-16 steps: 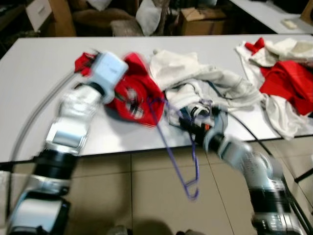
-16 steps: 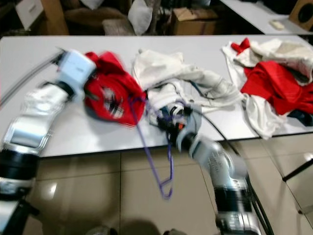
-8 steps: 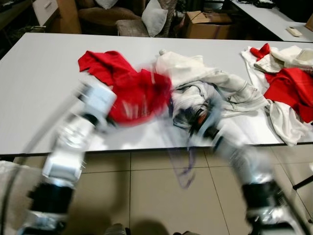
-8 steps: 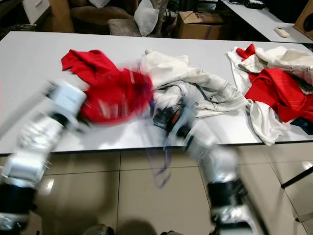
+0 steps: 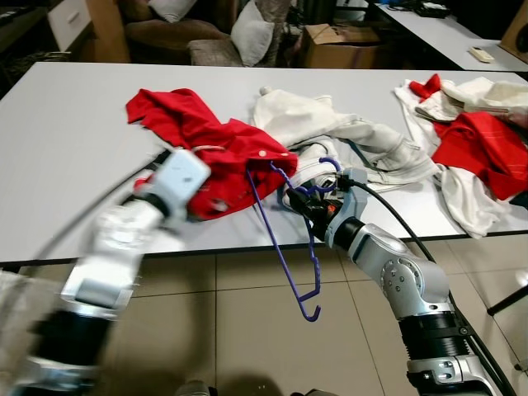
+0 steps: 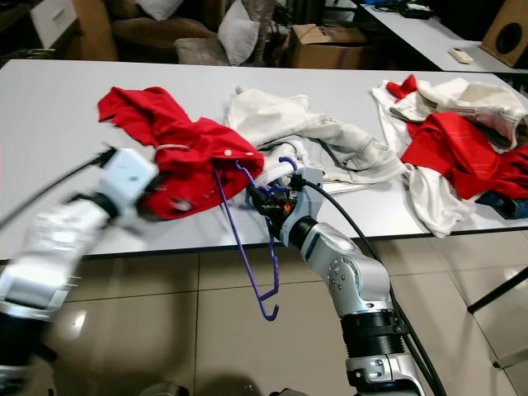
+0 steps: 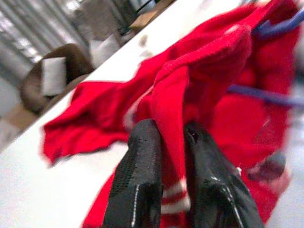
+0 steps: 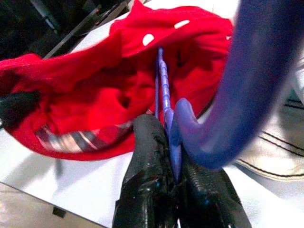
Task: Hang hanger
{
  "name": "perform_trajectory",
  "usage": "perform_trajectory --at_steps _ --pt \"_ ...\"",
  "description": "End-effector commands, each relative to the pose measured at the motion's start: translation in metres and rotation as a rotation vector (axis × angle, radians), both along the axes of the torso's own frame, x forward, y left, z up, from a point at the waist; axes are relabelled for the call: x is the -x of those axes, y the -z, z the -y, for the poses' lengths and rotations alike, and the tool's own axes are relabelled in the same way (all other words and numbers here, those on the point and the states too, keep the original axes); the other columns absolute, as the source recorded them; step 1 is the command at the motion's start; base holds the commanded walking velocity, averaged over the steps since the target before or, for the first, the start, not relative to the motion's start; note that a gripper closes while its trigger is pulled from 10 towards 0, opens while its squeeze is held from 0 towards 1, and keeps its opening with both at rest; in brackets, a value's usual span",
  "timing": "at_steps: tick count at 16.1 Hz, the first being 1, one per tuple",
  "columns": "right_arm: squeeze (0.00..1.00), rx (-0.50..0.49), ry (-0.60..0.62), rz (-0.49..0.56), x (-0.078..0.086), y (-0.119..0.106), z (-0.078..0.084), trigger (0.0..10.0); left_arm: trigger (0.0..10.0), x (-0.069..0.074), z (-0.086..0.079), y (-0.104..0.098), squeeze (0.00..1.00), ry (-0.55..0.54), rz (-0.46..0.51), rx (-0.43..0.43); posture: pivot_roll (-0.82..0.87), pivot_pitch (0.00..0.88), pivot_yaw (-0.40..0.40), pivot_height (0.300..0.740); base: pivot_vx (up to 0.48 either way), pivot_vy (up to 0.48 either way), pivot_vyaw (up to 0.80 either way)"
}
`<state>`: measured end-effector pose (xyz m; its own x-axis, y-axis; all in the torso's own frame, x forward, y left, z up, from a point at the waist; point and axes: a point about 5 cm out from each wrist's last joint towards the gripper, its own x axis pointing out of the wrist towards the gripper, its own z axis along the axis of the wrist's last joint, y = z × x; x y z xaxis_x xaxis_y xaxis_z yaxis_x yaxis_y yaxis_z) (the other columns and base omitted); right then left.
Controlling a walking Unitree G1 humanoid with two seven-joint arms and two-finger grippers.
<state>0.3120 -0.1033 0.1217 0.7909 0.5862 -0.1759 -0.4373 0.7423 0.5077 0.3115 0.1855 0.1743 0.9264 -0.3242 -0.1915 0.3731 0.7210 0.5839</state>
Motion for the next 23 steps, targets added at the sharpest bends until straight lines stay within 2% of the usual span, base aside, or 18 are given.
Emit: perform_trajectory --at_steps 1,2,3,6,8,9,11,17,18,19,20,23 --pt "0.0 0.007 0.022 0.011 0.0 -0.002 0.003 10.0 10.0 0.001 0.0 0.004 1.0 0.012 -0.012 -0.013 -0.03 0.0 -0.025 0.74 0.0 0.0 0.0" --pt "0.0 0.005 0.021 0.012 0.0 -0.002 0.002 10.0 10.0 0.001 -0.001 0.003 1.0 0.038 -0.012 -0.017 -0.02 0.0 -0.024 0.74 0.0 0.0 0.0" --pt "0.0 0.003 0.019 0.013 0.001 -0.002 0.001 10.0 10.0 0.001 0.0 0.003 0.0 0.068 -0.015 -0.039 -0.02 0.0 -0.021 0.74 0.0 0.0 0.0" --pt "0.0 0.0 0.02 0.013 0.001 -0.001 0.0 10.0 10.0 -0.005 0.008 -0.001 0.0 0.097 0.003 -0.037 -0.03 0.0 -0.01 0.74 0.0 0.0 0.0" --pt "0.0 0.001 0.021 0.013 0.002 -0.001 -0.001 10.0 10.0 -0.006 0.019 -0.007 0.0 0.18 -0.003 0.033 -0.03 0.0 -0.003 0.74 0.0 0.0 0.0" --pt "0.0 0.002 0.024 0.011 0.004 0.0 -0.001 10.0 10.0 -0.001 0.023 -0.007 0.0 0.264 -0.042 0.026 -0.03 0.0 0.007 0.74 0.0 0.0 0.0" --pt "0.0 -0.002 0.031 0.007 0.005 0.001 -0.001 10.0 10.0 -0.002 0.019 -0.007 0.0 0.28 -0.052 -0.013 -0.04 0.0 0.014 0.74 0.0 0.0 0.0" --pt "0.0 0.001 0.037 0.003 0.007 0.003 0.0 10.0 10.0 -0.008 0.019 -0.013 0.0 0.318 -0.026 -0.163 -0.03 0.0 0.024 0.74 0.0 0.0 0.0" --pt "0.0 0.0 0.04 0.004 0.006 0.002 -0.001 10.0 4.1 -0.014 0.017 -0.012 0.0 0.29 -0.019 -0.19 -0.03 0.0 0.024 0.74 0.0 0.0 0.0" --pt "0.0 -0.001 0.041 0.004 0.006 0.002 -0.001 10.0 0.7 -0.016 0.017 -0.012 0.0 0.283 -0.026 -0.184 -0.03 0.0 0.024 0.74 0.0 0.0 0.0" --pt "0.0 -0.001 0.041 0.004 0.006 0.002 -0.001 10.0 0.0 -0.017 0.016 -0.012 0.0 0.279 -0.032 -0.181 -0.03 0.0 0.026 0.74 0.0 0.0 0.0" --pt "0.0 -0.003 0.043 0.003 0.006 0.002 -0.002 10.0 0.0 -0.021 0.014 -0.009 0.0 0.275 -0.067 -0.202 -0.03 0.0 0.032 0.74 0.0 0.0 0.0"
